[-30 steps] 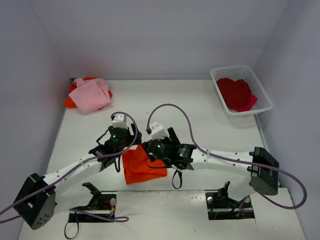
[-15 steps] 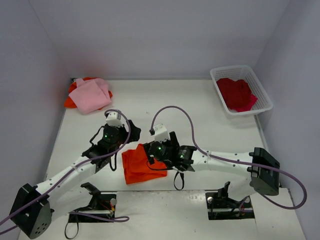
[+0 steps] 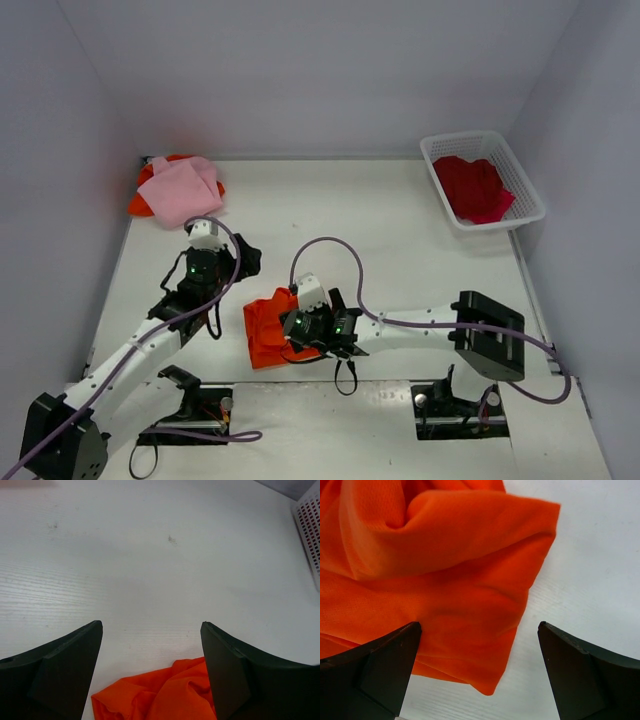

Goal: Fold and stack the t-shirts
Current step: Put the neatly folded tshirt into the corner of the board with the left arm

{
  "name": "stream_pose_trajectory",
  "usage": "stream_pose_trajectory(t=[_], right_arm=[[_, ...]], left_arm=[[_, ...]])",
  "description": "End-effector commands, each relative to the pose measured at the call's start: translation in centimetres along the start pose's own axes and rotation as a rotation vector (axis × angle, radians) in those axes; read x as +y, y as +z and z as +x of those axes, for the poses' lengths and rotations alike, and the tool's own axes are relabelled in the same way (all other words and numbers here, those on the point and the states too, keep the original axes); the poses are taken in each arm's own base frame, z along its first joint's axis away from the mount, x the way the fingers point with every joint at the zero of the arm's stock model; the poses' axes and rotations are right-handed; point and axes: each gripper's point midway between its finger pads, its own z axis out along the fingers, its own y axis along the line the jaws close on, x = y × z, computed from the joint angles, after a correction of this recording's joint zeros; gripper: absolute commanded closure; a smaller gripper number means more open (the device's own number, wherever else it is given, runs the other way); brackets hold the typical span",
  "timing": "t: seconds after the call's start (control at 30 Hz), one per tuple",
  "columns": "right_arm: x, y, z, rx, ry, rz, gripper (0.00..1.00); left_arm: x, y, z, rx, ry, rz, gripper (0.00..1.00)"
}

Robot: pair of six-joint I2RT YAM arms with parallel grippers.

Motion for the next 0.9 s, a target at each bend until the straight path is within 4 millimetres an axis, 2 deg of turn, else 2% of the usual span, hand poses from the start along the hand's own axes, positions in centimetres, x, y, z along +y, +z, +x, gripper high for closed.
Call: stream_pose_trajectory(t=[0.0, 0.13, 0.2, 0.27, 0.5, 0.7, 0.87], right_arm=[[0.8, 0.6, 0.4, -0.010, 0.029, 0.020, 0.00], [1.7, 1.5, 1.3, 0.026, 0.028, 0.032, 0.00], [2.3, 1.9, 1.9, 0.040, 0.030, 0.041, 0.00], [2.1, 2.5, 2.6, 0.052, 0.019, 0.074, 0.00], [-0.8, 3.5, 3.1, 0.077, 0.054, 0.187, 0.00], [-3.5, 4.0, 3.3, 0.096, 0.128, 0.272, 0.00], [-4.7, 4.8, 3.2, 0.106, 0.166, 0.322, 0.00]], left_arm=[[0.0, -0.8, -2.2, -0.067, -0.015, 0.009, 0.26], [0.9, -1.7, -3.2, -0.091, -0.019, -0.012, 0.26], [1.0, -2.0, -3.3, -0.092, -0.020, -0.019, 0.26], [1.2, -2.0, -3.1, -0.091, -0.033, -0.025, 0.26], [2.1, -1.7, -2.1, -0.090, -0.056, -0.048, 0.26], [2.5, -2.3, -2.6, -0.113, -0.048, -0.066, 0.26], [2.8, -2.4, -2.5, -0.110, -0.043, -0.081, 0.26]])
